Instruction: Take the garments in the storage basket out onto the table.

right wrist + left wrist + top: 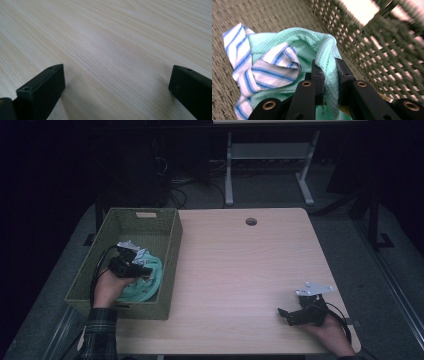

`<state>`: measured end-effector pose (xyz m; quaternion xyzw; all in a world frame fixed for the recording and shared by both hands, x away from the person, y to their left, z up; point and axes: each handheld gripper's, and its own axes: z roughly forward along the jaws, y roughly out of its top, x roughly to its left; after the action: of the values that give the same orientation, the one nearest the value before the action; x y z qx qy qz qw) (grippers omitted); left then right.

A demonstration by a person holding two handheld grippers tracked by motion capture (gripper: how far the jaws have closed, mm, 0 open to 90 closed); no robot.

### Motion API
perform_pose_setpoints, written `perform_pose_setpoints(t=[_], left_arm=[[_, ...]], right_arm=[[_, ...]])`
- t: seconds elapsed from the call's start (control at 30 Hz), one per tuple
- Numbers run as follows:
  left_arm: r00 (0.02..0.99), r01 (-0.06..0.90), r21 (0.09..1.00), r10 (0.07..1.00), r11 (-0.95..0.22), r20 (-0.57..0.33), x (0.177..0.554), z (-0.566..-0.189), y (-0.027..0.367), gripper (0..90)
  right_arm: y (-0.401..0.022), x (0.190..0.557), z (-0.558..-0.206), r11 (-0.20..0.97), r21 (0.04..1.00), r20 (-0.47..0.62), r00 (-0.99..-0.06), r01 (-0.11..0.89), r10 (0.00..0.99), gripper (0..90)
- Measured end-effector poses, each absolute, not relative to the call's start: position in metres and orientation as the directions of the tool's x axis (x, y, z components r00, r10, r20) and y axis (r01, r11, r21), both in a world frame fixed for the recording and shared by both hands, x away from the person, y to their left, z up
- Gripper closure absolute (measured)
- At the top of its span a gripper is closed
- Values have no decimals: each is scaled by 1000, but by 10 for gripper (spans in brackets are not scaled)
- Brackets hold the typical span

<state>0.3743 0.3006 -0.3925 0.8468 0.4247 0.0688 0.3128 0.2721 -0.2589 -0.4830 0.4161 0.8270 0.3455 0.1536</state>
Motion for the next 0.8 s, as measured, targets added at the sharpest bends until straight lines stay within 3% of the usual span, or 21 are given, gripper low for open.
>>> perform_pose_setpoints(t=[0.8], left_arm=[[641, 528, 796, 754, -297, -143, 358, -319, 315, 804]], right_arm=[[-259, 272, -483, 413, 699, 35, -606, 583, 795, 2]])
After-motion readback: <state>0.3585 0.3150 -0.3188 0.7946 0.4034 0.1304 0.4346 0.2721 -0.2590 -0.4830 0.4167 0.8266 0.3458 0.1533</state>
